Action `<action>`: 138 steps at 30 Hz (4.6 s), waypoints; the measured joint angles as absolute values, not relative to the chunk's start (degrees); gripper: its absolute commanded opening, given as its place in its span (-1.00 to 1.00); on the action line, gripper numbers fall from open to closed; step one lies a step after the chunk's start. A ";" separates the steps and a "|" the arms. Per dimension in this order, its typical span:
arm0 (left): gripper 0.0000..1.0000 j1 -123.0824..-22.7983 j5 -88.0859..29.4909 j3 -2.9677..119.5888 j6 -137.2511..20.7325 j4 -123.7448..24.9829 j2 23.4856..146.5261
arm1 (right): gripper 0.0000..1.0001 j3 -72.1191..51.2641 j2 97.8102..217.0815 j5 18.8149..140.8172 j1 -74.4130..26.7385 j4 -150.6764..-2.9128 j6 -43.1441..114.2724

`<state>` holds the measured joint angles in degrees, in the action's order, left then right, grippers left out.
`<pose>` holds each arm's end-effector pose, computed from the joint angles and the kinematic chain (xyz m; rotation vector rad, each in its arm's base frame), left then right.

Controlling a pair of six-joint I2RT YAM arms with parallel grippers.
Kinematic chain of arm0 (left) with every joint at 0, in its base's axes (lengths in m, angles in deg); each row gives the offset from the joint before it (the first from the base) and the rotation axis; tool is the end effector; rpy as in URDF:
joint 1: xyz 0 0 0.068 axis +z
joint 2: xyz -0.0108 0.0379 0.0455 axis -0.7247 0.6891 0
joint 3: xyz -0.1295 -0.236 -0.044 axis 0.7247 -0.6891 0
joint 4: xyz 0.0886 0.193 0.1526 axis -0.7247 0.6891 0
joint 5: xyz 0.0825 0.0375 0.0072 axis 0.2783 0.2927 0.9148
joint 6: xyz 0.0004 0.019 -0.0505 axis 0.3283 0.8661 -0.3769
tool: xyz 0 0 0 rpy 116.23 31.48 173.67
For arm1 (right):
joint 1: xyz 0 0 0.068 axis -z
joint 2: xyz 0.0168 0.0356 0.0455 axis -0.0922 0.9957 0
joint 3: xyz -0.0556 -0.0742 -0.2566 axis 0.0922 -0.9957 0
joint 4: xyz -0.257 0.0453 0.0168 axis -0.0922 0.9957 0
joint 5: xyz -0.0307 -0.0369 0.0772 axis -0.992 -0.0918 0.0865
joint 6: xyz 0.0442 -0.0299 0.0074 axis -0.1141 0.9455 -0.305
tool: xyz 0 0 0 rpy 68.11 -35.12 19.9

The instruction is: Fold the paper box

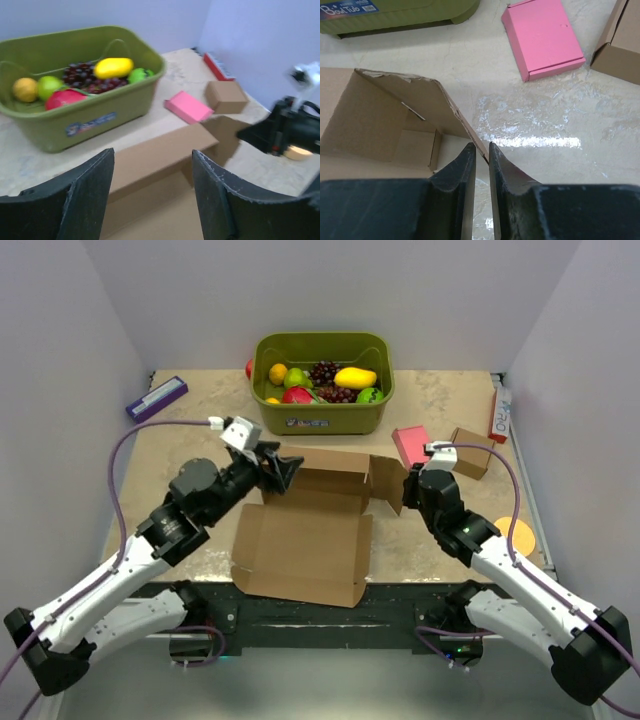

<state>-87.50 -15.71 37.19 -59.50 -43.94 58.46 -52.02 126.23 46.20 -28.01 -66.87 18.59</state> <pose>0.1518 -0.1278 0.3794 0.3252 1.5971 -0.6556 0.1731 0.0952 0.2593 0.1174 1.9823 0.1847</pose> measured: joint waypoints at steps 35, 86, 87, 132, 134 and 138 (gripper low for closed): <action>-0.13 -116.77 -10.07 19.42 -82.65 -95.26 114.33 | -1.00 -45.55 130.95 46.72 -28.01 -64.22 22.00; -0.81 -118.58 -12.92 25.60 -83.93 -99.66 122.02 | -1.00 -38.82 132.22 48.34 -27.94 -52.75 17.23; -0.81 -118.58 -12.94 25.60 -84.11 -100.12 122.24 | -1.00 -38.80 132.22 48.86 -27.94 -52.66 16.66; -0.87 -118.58 -15.89 20.03 -77.99 -95.00 114.76 | 0.86 -36.76 129.86 58.55 -26.94 -55.02 18.63; -0.87 -118.60 -15.89 19.96 -78.10 -95.00 114.76 | 0.87 -39.28 129.86 58.94 -26.94 -55.08 19.57; -0.90 -118.60 -15.69 19.90 -78.21 -95.05 114.79 | 0.86 -42.77 129.82 59.25 -26.92 -55.94 20.97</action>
<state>-118.60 -15.69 19.90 -78.21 -95.05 114.79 -42.77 129.82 59.25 -26.92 -55.94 20.97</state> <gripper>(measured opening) 0.066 0.932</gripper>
